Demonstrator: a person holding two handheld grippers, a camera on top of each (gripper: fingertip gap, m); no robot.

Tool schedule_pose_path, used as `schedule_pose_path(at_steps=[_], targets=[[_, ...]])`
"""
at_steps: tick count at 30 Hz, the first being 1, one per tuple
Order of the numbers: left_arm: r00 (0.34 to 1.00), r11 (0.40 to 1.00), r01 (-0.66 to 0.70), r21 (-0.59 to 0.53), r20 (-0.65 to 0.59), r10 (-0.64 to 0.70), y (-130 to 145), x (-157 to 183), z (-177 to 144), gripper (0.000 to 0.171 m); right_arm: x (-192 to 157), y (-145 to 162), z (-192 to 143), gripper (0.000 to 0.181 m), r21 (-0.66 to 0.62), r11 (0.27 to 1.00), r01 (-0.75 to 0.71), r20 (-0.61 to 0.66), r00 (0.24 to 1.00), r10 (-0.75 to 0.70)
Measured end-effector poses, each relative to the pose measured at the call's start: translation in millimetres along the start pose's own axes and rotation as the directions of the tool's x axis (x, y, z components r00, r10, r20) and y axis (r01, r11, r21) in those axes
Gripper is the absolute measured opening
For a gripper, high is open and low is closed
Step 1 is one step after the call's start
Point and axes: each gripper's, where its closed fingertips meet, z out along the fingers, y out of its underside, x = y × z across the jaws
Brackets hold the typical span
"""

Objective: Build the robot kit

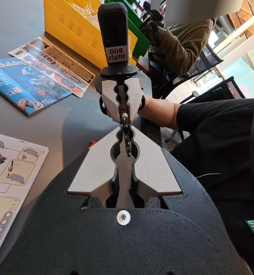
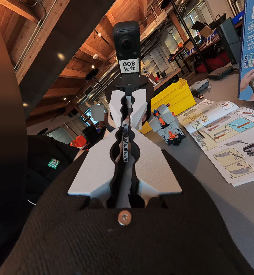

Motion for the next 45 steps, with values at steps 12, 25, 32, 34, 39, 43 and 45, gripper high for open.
schedule_pose_path(at_steps=[12,25,32,34,39,43,45], targets=[[1.000,0.996,-0.009,0.094,0.014,0.008,-14,-1,-11,0.005,0,10,7,0.005,-0.033,0.999,0.013,0.014,1.000,-0.012],[1.000,0.986,0.002,0.169,-0.028,0.002,-26,2,-11,0.008,1,10,6,0.005,-0.061,0.996,0.061,-0.027,0.998,-0.063],[1.000,0.992,-0.010,0.125,-0.006,0.011,-19,-3,-5,0.005,5,12,5,0.005,-0.077,0.995,0.063,-0.047,0.997,-0.066],[1.000,0.991,-0.004,0.131,-0.014,0.006,-20,-3,-5,0.006,4,11,5,0.005,-0.076,0.995,0.064,-0.046,0.997,-0.068],[1.000,0.989,0.009,0.147,-0.022,-0.006,-22,-5,-5,0.006,6,12,5,0.005,-0.082,0.994,0.068,-0.055,0.996,-0.072],[1.000,0.992,-0.017,0.125,0.002,0.017,-19,-5,-5,0.005,7,14,7,0.005,-0.097,0.991,0.093,-0.069,0.993,-0.100],[1.000,0.992,-0.027,0.124,0.009,0.026,-20,-3,-8,0.005,4,13,6,0.009,-0.103,0.984,0.144,-0.070,0.986,-0.152]])
